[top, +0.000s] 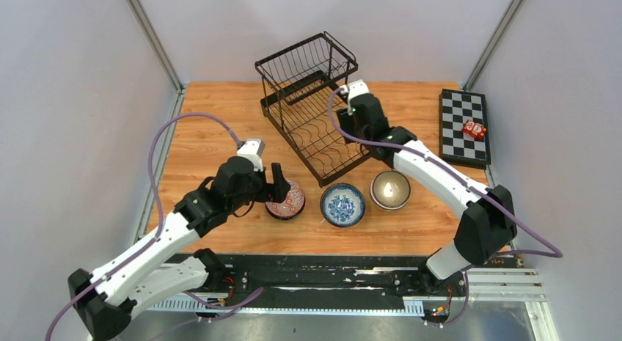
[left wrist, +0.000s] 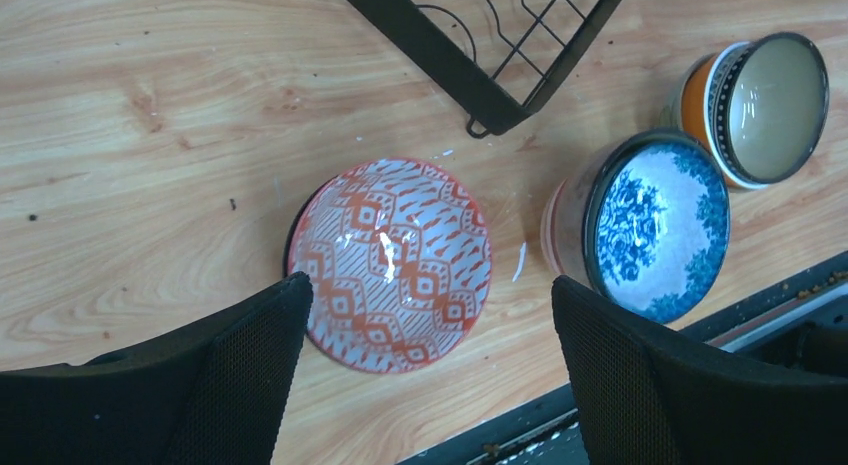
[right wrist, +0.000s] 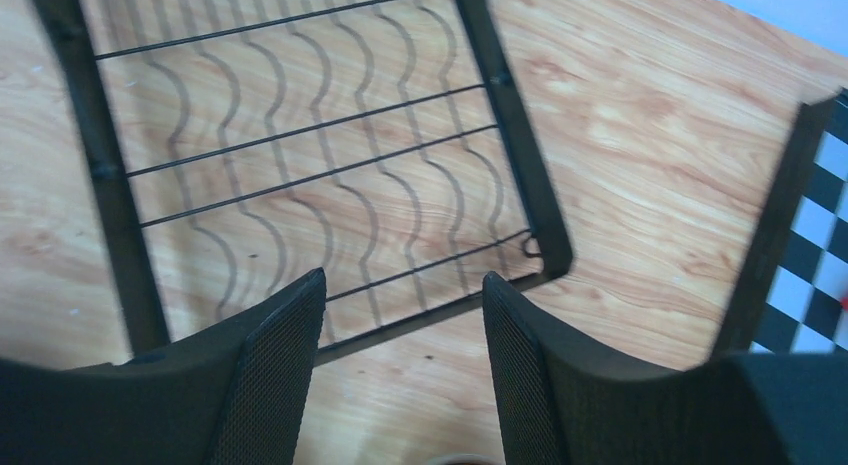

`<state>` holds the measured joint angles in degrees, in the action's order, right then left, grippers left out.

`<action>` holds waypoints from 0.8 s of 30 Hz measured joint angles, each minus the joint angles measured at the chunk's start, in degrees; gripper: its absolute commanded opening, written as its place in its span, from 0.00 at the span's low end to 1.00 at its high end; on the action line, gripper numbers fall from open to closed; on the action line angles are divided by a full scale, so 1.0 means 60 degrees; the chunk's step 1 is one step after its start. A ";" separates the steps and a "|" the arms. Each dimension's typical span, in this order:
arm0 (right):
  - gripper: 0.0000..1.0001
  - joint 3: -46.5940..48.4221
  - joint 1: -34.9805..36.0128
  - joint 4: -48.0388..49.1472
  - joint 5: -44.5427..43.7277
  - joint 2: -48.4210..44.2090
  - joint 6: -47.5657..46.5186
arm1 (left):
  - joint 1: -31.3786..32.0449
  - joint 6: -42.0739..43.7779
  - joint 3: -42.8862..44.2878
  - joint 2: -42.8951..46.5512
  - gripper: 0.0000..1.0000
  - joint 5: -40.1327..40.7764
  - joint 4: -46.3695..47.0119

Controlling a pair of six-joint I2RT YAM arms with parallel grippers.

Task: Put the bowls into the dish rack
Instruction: Adjust the dish rack at the center of the board.

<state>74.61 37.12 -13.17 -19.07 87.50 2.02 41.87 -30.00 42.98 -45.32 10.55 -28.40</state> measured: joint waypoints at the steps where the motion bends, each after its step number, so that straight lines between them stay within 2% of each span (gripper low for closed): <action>1: 0.63 -0.0007 -0.0262 -0.0073 0.0113 -0.0084 -0.0040 | 0.0000 -0.0113 0.0127 -0.0386 0.86 0.0004 0.0138; 12: 0.63 0.0317 -0.2412 -0.0688 0.1588 0.0015 -0.0178 | 0.0000 -0.1191 0.1719 -0.3872 0.72 0.0055 0.1555; 24: 0.64 0.2149 -0.3242 -0.1002 0.2863 0.2007 -0.0492 | 0.0000 -0.2769 0.2124 -0.6189 0.66 0.0251 0.2747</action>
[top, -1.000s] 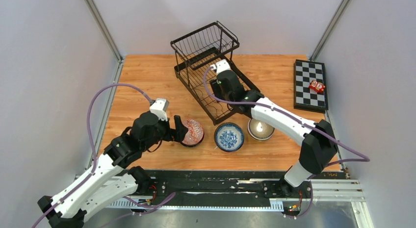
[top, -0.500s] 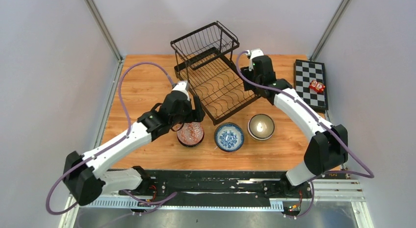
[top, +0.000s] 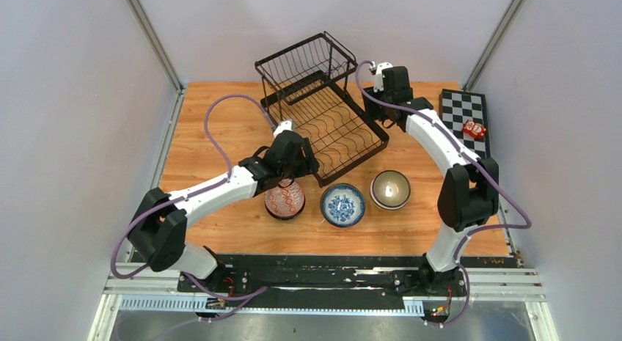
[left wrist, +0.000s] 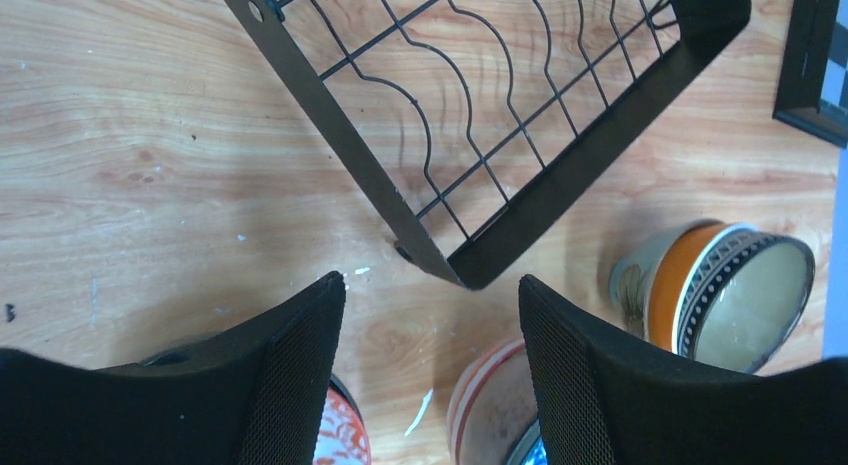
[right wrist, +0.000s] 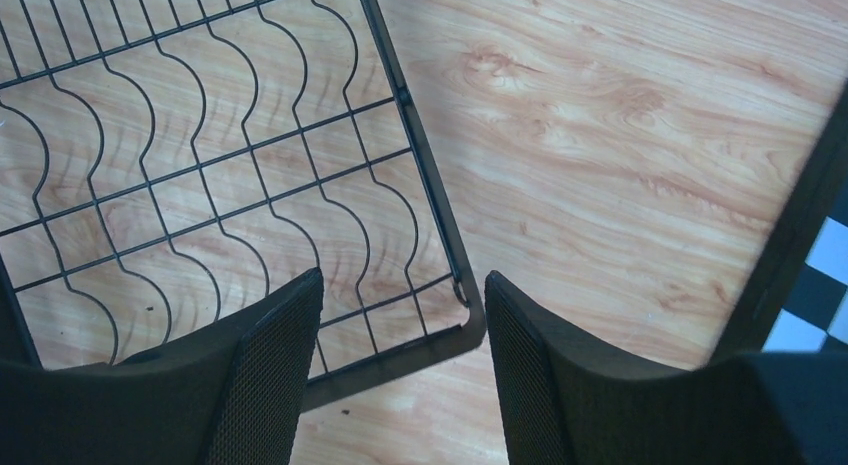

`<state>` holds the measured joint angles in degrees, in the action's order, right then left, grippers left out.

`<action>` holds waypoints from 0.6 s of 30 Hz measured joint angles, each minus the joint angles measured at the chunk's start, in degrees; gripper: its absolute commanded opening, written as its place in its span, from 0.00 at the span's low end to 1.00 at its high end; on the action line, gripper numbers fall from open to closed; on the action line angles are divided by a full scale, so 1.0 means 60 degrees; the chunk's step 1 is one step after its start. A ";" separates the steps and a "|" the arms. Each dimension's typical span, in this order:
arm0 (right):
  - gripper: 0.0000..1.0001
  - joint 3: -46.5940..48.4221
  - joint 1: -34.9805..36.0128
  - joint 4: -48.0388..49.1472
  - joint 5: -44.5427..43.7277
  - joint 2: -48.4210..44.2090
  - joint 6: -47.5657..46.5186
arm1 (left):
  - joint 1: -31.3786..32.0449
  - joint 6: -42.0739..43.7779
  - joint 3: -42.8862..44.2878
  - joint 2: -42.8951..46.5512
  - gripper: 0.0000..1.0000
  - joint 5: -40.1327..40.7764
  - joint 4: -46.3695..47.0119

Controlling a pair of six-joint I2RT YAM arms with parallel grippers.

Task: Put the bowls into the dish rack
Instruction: Adjust the dish rack at the center of the board.

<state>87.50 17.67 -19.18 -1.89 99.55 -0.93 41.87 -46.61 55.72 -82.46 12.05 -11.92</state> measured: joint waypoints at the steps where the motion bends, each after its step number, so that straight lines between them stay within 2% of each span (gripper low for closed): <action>1: 0.64 0.0127 -0.0080 -0.0026 0.0146 0.0164 -0.0062 | 0.0000 -0.0117 0.0000 -0.0109 0.66 0.0051 0.0076; 10: 0.64 0.1213 -0.0885 -0.0335 0.1512 0.1690 -0.0554 | 0.0000 -0.1071 0.0295 -0.1355 0.62 0.0306 0.0787; 18: 0.63 0.2390 -0.0987 -0.0463 0.2171 0.2849 -0.0718 | 0.0000 -0.1457 0.0696 -0.2186 0.59 0.0324 0.1100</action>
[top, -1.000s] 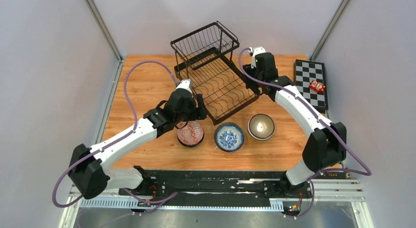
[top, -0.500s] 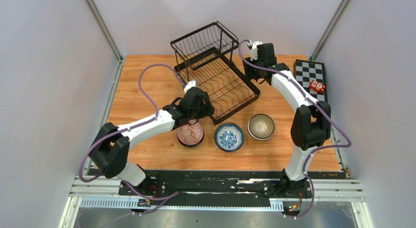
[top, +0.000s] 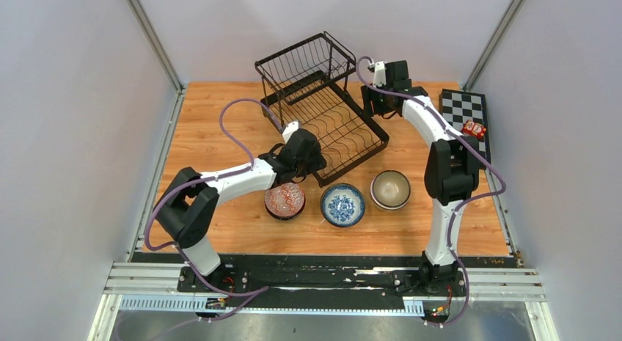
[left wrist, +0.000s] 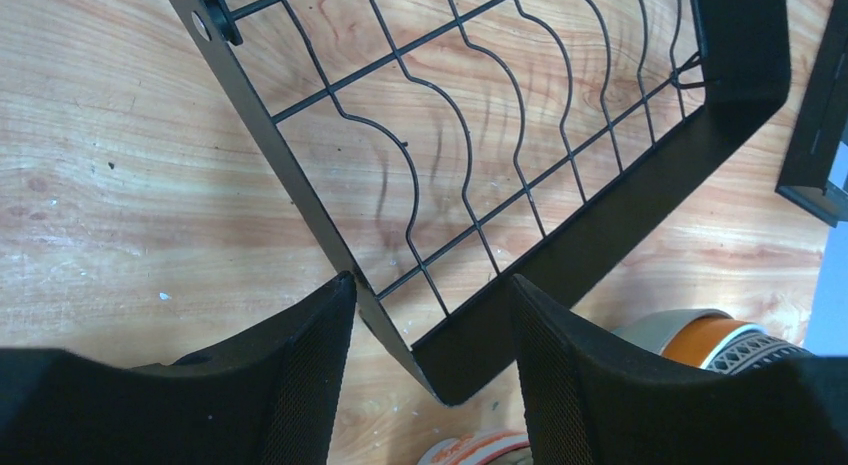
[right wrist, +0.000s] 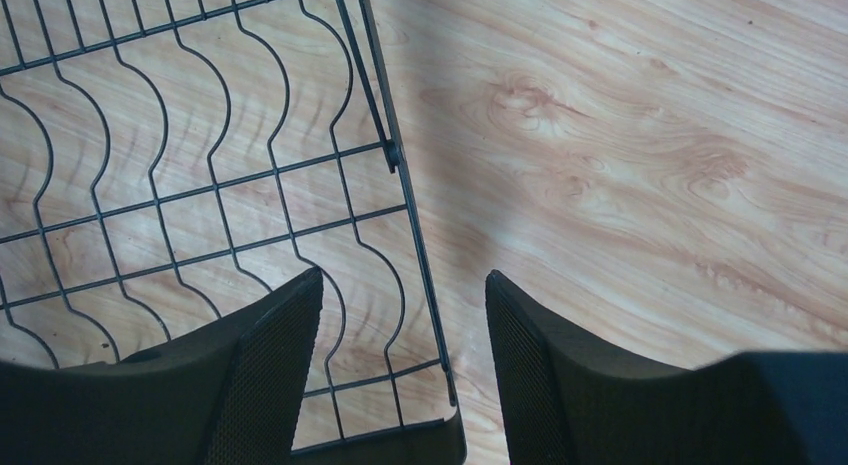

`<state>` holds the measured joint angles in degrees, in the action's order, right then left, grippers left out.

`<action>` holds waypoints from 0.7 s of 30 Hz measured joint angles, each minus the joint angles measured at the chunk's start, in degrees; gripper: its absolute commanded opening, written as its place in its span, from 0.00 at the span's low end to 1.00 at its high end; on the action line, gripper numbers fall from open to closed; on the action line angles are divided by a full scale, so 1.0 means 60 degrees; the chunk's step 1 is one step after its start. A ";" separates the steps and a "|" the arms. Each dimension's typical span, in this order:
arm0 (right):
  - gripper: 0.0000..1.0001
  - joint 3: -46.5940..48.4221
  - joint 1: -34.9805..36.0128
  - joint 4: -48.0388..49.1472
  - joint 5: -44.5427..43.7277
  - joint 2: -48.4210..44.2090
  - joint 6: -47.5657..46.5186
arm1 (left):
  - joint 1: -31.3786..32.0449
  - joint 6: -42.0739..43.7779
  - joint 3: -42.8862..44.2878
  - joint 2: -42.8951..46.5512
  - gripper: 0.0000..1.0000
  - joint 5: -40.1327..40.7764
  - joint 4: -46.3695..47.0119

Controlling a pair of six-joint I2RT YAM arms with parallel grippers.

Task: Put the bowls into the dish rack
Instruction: Adjust the dish rack at the center of the board.

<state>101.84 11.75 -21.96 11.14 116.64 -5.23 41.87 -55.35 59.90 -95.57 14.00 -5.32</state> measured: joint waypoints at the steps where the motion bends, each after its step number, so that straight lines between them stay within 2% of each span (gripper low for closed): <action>1: 0.63 0.0055 0.0000 -0.0011 0.0022 0.0084 -0.0007 | 0.0000 -0.0033 0.0000 -0.0058 0.58 0.0004 0.0011; 10: 0.56 0.0747 -0.0055 -0.0200 0.0164 0.1228 -0.0044 | 0.0000 -0.0120 0.0000 -0.0423 0.49 0.0098 0.0011; 21: 0.43 0.1064 -0.0095 -0.0426 0.0364 0.1537 -0.0044 | -0.0004 -0.0113 0.0000 -0.0696 0.30 0.0157 -0.0160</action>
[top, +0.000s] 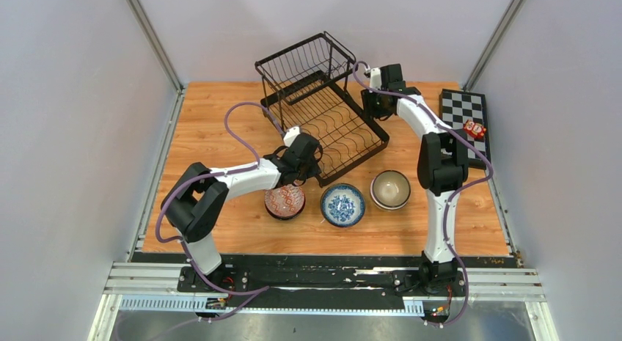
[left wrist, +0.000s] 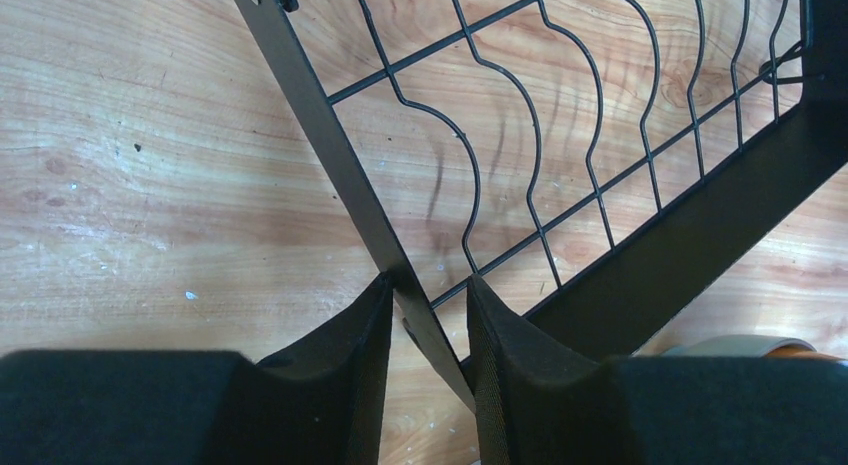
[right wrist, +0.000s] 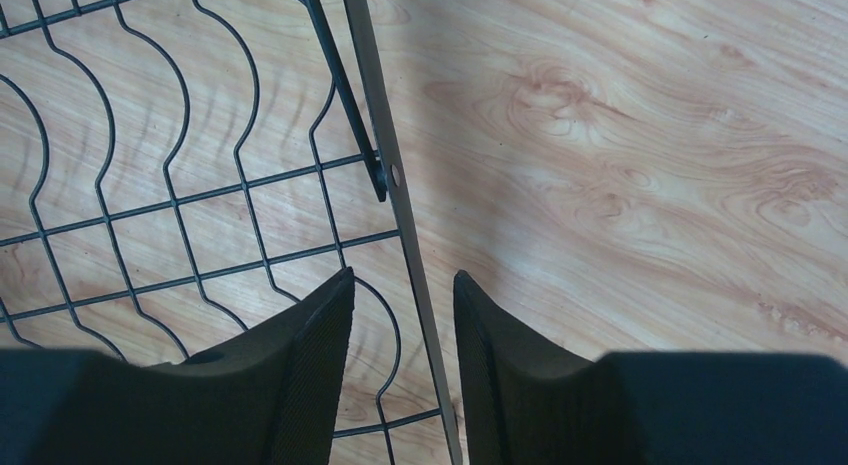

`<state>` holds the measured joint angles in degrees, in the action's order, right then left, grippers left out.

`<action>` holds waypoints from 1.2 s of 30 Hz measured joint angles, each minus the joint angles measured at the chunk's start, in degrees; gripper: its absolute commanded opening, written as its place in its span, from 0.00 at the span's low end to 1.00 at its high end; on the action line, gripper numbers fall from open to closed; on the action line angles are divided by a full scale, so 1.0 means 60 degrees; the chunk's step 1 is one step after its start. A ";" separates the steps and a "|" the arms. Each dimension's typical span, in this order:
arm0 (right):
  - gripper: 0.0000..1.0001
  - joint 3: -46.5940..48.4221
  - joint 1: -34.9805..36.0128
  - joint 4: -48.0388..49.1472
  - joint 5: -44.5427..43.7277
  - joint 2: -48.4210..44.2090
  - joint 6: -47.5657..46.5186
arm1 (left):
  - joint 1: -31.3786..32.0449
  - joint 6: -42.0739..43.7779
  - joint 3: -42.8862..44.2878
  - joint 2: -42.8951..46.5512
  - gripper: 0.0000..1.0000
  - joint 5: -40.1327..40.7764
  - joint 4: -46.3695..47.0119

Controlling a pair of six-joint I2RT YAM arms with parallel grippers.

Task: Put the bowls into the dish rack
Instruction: Adjust the dish rack at the center of the board.

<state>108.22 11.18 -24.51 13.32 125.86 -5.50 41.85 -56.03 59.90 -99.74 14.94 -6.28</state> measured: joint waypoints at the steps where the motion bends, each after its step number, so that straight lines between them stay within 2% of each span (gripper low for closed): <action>1: 0.41 0.0018 0.0000 0.0007 0.0018 0.0018 0.0000 | 0.0000 -0.0022 0.0000 0.0000 0.27 0.0015 0.0004; 5: 0.36 0.0022 0.0000 0.0000 0.0058 0.0142 0.0011 | 0.0004 -0.0058 0.0022 0.0000 0.18 0.0044 -0.0036; 9: 0.21 0.0022 0.0000 -0.0018 0.0073 0.0288 0.0011 | 0.0004 -0.0029 0.0036 0.0000 0.13 0.0047 -0.0055; 11: 0.07 0.0022 0.0000 -0.0036 0.0055 0.0310 0.0026 | 0.0004 0.0007 0.0036 0.0000 0.09 0.0051 -0.0066; 12: 0.03 0.0022 -0.0007 -0.0026 0.0015 0.0310 0.0007 | 0.0004 0.0025 0.0055 0.0000 0.07 0.0058 -0.0102; 15: 0.03 -0.0036 -0.0047 -0.0015 0.0102 0.0310 -0.0055 | 0.0000 0.0204 0.0138 0.0000 0.00 0.0142 -0.0277; 23: 0.03 -0.1053 -0.0055 0.0506 -0.0022 -0.0273 0.0248 | -0.0153 0.0925 0.0240 0.0102 0.00 0.0273 -0.0688; 30: 0.03 -0.3286 -0.0044 0.1479 -0.0528 -0.1665 0.1275 | -0.0703 0.1898 0.0266 0.0251 0.00 -0.0164 -0.1067; 36: 0.03 -0.5209 0.0040 0.2080 -0.0780 -0.2991 0.2204 | -0.1093 0.2561 0.0532 0.0248 0.00 0.0055 -0.1508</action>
<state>76.97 11.42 -12.03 8.64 107.92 7.73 35.29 -40.66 63.09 -98.26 15.27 -15.33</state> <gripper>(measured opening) 0.033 0.021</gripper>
